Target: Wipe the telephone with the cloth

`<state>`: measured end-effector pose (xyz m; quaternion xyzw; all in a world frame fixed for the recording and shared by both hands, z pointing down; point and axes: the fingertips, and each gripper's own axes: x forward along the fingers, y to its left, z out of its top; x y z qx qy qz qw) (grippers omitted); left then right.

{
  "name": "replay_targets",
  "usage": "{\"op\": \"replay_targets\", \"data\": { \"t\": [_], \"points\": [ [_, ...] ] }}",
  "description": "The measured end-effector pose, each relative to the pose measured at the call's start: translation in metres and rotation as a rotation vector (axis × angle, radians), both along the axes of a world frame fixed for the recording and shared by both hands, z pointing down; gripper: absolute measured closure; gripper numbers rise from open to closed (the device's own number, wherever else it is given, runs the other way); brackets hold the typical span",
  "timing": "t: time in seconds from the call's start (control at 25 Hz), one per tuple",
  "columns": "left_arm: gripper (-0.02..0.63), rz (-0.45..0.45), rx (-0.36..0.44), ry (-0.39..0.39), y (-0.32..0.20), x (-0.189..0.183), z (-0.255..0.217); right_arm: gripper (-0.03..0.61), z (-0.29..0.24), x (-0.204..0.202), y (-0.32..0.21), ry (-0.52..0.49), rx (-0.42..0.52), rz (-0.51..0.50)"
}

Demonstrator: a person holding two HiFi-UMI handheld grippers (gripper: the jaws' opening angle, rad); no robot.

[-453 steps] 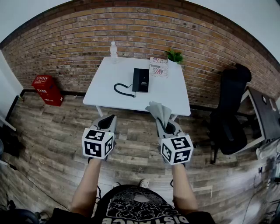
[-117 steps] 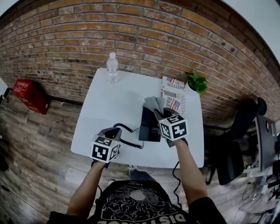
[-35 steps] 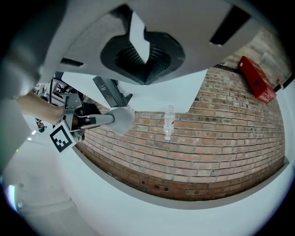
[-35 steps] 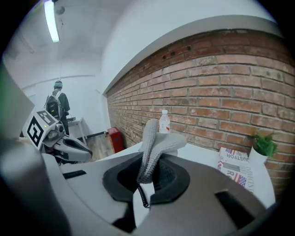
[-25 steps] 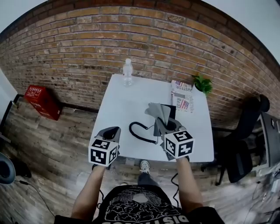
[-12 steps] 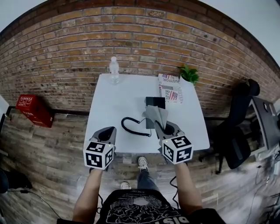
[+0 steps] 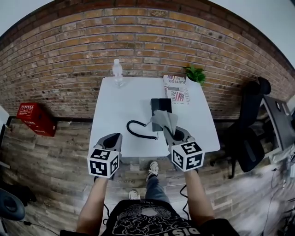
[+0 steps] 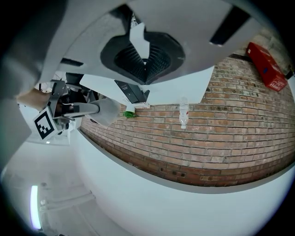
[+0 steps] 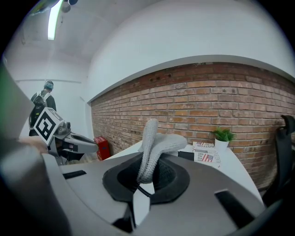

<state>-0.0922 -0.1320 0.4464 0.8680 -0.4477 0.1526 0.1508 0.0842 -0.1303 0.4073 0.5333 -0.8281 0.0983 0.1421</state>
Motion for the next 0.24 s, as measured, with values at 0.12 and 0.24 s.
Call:
{"op": "replay_targets", "data": {
  "t": [0.12,0.24],
  "points": [
    [0.607,0.002,0.004,0.000,0.0023,0.0013,-0.0011,0.568,-0.0024,0.0016,0.0035,-0.002,0.006,0.000],
    [0.607,0.004,0.006,-0.001,0.0042,0.0036,-0.0015,0.568,-0.0041,0.0041,0.0060,0.000,0.012,0.001]
  ]
}}
